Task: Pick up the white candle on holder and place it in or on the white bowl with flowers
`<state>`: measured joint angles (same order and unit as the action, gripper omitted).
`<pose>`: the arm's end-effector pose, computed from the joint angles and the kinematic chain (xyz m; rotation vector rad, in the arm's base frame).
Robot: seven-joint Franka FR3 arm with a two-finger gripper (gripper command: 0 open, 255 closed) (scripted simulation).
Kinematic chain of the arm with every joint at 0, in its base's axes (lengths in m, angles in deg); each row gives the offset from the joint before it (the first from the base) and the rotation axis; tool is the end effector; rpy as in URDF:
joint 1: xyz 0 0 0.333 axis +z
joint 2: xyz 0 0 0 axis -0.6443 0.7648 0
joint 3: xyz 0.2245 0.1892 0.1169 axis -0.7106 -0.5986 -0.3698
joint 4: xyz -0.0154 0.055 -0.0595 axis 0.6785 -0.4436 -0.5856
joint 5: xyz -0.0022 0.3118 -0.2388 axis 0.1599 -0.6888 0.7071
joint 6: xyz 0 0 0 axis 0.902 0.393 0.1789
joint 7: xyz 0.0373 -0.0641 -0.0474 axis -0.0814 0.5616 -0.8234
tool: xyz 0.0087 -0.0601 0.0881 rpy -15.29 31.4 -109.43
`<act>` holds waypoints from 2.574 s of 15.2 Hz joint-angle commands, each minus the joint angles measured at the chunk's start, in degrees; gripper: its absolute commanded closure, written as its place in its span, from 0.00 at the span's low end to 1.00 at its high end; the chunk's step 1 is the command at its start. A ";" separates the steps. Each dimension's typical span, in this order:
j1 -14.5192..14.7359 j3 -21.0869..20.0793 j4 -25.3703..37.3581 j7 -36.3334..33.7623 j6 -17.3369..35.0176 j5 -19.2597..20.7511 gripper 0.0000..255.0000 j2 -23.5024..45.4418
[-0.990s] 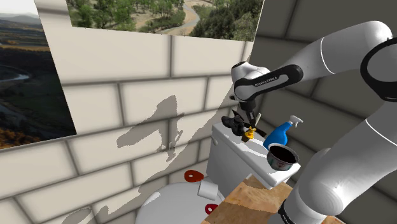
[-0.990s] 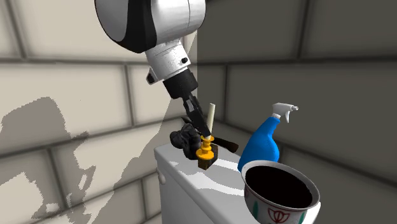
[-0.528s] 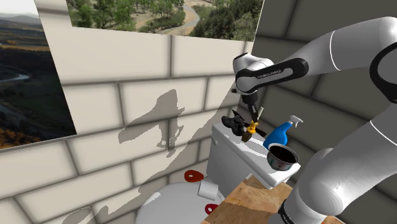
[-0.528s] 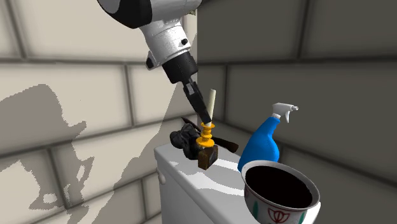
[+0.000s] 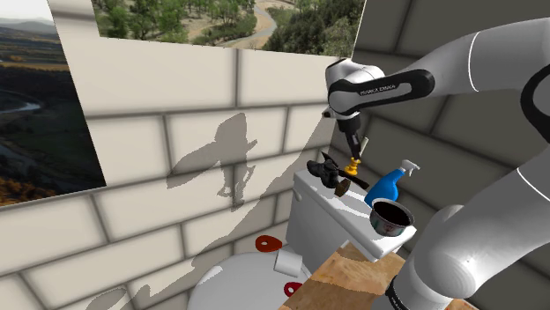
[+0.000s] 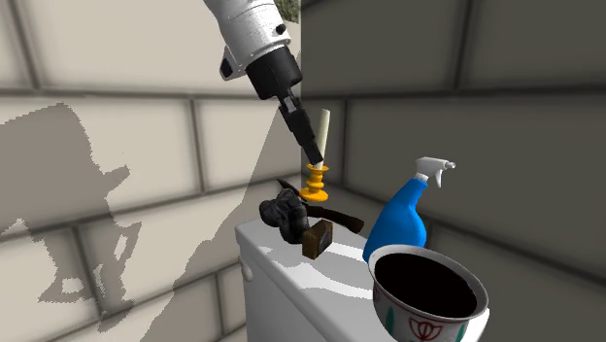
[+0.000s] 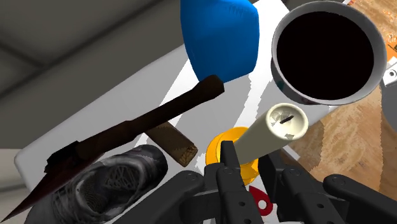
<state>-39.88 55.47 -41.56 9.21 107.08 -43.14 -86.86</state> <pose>0.3990 -0.1691 0.4736 2.7008 1.0628 -0.6208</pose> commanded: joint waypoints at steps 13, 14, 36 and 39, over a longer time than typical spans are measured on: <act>-4.62 -1.35 -18.06 2.95 -9.32 5.25 1.00 -27.96; -5.21 -1.47 -19.49 3.56 -10.41 5.67 1.00 -30.60; -7.08 1.95 -31.63 0.67 -2.34 9.68 1.00 -34.20; -7.08 1.95 -31.63 0.67 -2.34 9.68 0.00 -34.20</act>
<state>-46.96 57.41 -73.18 9.88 104.74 -33.46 -121.06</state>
